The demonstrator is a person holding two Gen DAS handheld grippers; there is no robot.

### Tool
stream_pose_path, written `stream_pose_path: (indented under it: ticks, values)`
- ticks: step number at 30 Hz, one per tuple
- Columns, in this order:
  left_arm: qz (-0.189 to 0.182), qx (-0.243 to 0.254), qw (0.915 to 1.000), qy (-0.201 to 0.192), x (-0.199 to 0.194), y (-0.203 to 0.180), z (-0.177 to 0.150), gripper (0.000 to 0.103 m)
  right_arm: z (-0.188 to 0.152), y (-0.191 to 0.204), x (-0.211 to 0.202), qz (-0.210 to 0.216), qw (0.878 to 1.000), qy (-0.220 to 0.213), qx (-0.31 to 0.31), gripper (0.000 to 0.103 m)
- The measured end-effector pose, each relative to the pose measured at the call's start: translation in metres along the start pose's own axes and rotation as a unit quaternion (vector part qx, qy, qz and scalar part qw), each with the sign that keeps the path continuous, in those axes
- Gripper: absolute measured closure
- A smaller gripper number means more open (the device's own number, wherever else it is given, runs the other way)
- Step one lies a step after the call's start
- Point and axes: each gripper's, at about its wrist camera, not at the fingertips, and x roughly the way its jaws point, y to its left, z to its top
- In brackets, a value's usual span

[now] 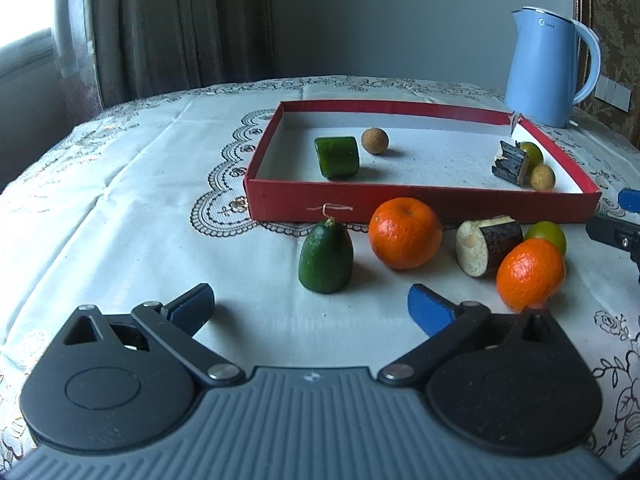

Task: Organize fruits
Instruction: 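Close the left tool on the dark green avocado, then carry the avocado into the tray and open the left tool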

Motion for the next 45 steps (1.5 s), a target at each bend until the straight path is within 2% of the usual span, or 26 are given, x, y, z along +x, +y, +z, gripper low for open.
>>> stream_pose_path:
  ticks: [1, 6, 12, 18, 29, 37, 40, 45]
  values:
    - [0.003, 0.0, 1.0, -0.001, 0.0, -0.001, 0.002, 0.012, 0.0, -0.001, 0.001, 0.001, 1.0, 0.004, 0.002, 0.028]
    - [-0.004, 0.008, 1.0, 0.004, 0.004, -0.002, 0.008, 0.022, -0.001, -0.001, 0.003, 0.005, 1.0, 0.009, 0.003, 0.021]
    - [-0.027, 0.004, 0.9996, 0.004, 0.002, 0.002, 0.011, 0.057, 0.0, 0.0, 0.006, 0.005, 1.0, 0.019, 0.0, 0.019]
    - [-0.032, 0.009, 0.9994, -0.003, 0.0, 0.001, 0.01, 0.075, 0.0, -0.001, 0.01, 0.005, 1.0, 0.029, 0.002, 0.019]
    - [-0.029, 0.004, 0.9993, -0.023, -0.009, 0.004, 0.015, 0.077, 0.0, -0.002, 0.013, 0.003, 0.999, 0.039, 0.005, 0.019]
    - [-0.03, 0.013, 0.9978, -0.059, -0.017, 0.004, 0.053, 0.077, 0.0, -0.002, 0.014, 0.002, 0.999, 0.043, 0.007, 0.019]
    - [-0.033, 0.017, 0.9973, -0.063, -0.011, 0.0, 0.067, 0.077, 0.0, -0.004, 0.016, 0.002, 0.999, 0.05, 0.012, 0.019]
    - [-0.017, 0.019, 0.9978, -0.061, 0.008, -0.003, 0.082, 0.077, -0.001, -0.007, 0.019, 0.002, 0.998, 0.058, 0.023, 0.019]
